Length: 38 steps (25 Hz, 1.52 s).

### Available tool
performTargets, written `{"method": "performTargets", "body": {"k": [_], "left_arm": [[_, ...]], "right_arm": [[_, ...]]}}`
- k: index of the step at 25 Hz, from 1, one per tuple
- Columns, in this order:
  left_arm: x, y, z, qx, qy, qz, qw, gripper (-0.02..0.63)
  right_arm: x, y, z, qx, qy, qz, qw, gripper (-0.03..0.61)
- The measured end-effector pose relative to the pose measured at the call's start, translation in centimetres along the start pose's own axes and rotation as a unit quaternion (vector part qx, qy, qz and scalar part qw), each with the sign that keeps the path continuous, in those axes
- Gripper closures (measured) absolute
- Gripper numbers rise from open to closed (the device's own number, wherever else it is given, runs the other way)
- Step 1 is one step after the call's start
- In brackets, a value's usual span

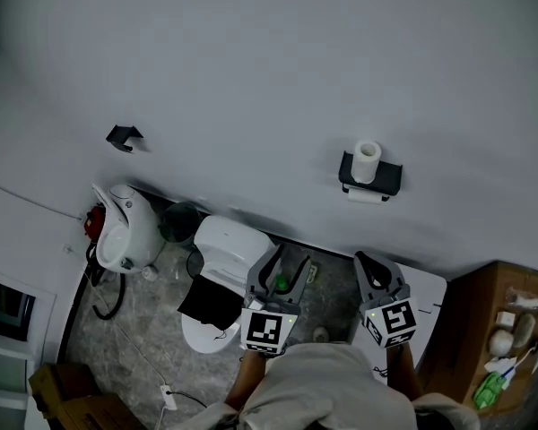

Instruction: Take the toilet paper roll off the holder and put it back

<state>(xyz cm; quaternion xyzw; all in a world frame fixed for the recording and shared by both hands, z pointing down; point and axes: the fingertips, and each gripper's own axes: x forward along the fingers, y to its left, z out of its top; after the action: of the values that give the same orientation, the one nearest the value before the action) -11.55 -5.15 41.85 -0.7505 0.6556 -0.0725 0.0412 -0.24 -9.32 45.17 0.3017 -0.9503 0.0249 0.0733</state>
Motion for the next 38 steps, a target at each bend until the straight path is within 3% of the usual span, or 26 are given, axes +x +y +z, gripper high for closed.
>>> {"method": "performTargets", "body": {"k": [18, 28, 38], "left_arm": [[6.5, 0.9, 0.3, 0.001, -0.014, -0.049, 0.9987, 0.394], [10.8, 2.0, 0.0, -0.006, -0.022, -0.107, 0.9940, 0.394], [14.6, 2.5, -0.5, -0.013, -0.013, -0.180, 0.9834, 0.394]], "right_arm": [[2.4, -4.3, 0.1, 0.011, 0.009, -0.051, 0.999, 0.581], [4.6, -6.6, 0.7, 0.011, 0.018, -0.102, 0.995, 0.580], [6.5, -8.2, 1.1, 0.018, 0.025, -0.160, 0.987, 0.580]]}}
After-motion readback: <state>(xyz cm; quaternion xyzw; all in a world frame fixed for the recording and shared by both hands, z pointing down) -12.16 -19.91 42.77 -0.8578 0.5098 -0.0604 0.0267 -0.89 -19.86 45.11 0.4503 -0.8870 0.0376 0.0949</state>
